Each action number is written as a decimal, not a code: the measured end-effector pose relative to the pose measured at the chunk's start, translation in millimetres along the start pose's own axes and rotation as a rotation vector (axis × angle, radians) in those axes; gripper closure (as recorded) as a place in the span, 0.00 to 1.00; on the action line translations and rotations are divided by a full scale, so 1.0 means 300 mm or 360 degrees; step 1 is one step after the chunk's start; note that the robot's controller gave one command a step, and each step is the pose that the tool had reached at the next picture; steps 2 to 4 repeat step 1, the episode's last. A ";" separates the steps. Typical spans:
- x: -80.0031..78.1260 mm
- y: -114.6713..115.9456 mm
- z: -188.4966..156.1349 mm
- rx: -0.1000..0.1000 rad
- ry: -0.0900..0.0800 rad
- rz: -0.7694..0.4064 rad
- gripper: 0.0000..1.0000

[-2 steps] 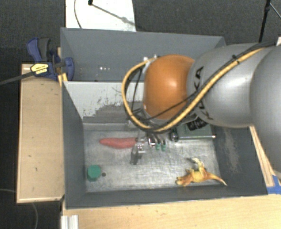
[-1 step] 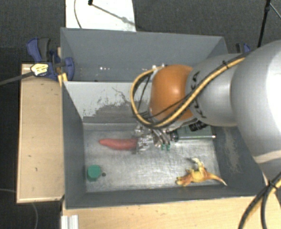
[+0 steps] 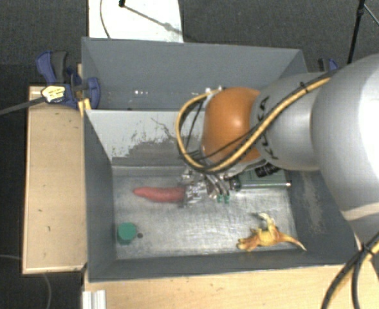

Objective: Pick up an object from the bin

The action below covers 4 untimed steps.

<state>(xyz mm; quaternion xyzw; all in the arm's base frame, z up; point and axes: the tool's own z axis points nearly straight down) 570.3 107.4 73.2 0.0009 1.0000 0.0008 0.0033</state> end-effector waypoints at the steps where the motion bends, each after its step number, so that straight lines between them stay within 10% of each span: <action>1: 0.009 0.064 -0.438 0.0000 0.0006 -0.0016 1.00; 4: 0.009 0.064 -0.438 0.0000 0.0006 -0.0016 1.00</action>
Offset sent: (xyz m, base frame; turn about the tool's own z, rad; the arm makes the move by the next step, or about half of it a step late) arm 0.0000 0.0000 0.0000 0.0000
